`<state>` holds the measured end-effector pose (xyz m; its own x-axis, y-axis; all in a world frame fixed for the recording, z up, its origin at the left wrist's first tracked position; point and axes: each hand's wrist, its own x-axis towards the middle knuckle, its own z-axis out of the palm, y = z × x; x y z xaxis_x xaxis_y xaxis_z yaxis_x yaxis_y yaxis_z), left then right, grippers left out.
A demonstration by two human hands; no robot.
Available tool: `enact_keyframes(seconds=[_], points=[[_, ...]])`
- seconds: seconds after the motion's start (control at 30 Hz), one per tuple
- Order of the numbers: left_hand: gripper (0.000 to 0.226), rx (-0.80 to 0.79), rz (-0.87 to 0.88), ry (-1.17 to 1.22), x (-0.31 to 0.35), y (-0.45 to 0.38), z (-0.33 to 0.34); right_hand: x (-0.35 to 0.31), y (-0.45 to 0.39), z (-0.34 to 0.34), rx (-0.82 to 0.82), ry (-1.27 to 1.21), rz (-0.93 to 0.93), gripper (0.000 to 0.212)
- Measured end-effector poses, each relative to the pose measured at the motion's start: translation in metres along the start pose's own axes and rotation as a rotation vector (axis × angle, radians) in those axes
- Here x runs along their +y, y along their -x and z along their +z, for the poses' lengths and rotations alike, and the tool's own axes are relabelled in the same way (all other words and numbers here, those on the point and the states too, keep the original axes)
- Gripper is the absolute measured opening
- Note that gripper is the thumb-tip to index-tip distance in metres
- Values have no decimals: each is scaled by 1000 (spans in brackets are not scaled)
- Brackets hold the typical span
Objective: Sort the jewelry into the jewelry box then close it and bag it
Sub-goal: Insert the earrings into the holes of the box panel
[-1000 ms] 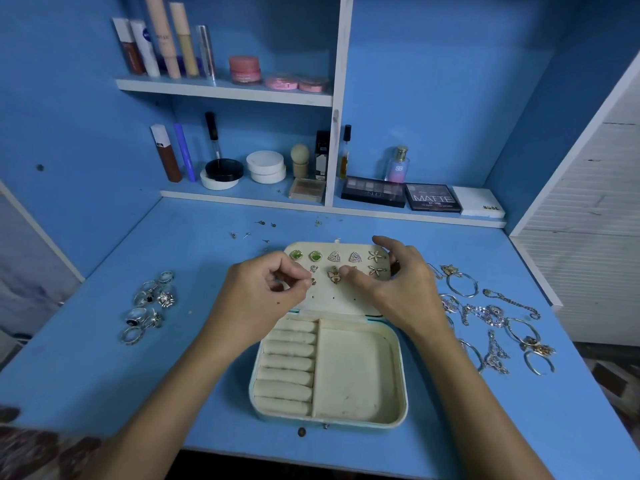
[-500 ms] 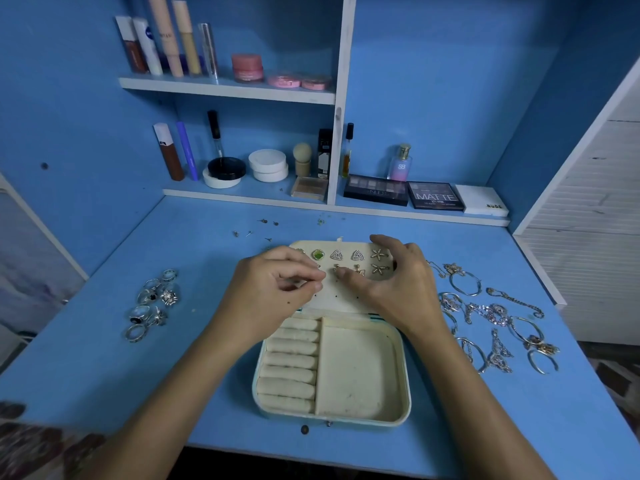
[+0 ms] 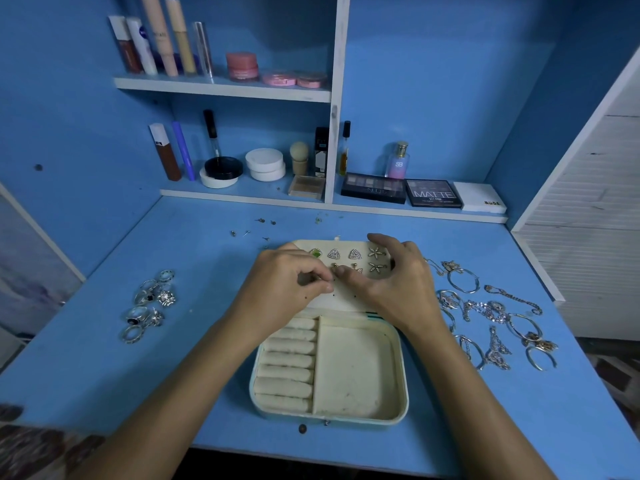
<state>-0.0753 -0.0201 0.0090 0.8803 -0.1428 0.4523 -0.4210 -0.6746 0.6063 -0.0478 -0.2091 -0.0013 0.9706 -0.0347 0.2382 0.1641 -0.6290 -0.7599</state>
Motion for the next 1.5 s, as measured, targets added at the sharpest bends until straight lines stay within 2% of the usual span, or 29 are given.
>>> enact_keyframes(seconds=[0.23, 0.5, 0.73, 0.8, 0.87, 0.93, 1.03, 1.13, 1.23, 1.37, 1.5], points=[[11, -45, -31, 22, -3, -3, 1, 1, 0, 0, 3, 6, -4, 78], [14, -62, 79, -50, -10, -4, 5, 0, -1, 0, 9, 18, -1, 77], [9, 100, 53, -65, -13, -4, -1, 0, 0, 1, 12, 10, 0, 77], [27, 103, -26, -81, -13, -6, -5, 0, 0, 1, 13, 10, -4, 77], [61, 17, -152, -126, -12, -8, -7, 1, 0, 1, 18, 11, -9, 77], [86, -95, -281, -131, -11, -10, -8, 1, 0, 1, 19, 14, -13, 76], [102, -192, -416, -11, -14, -13, -6, 1, 1, 1, 17, 13, -10, 75], [93, -227, -458, -15, -14, -12, -3, 1, 1, 1, 11, 9, -5, 75], [78, -198, -460, -7, -8, -11, -1, 2, 0, 1, 11, 3, -5, 75], [70, -176, -486, 45, -5, -11, -1, 3, 0, 1, 2, -2, 2, 72], [68, -173, -488, 87, -6, -10, 0, 3, -3, -2, -10, -46, 22, 52]])
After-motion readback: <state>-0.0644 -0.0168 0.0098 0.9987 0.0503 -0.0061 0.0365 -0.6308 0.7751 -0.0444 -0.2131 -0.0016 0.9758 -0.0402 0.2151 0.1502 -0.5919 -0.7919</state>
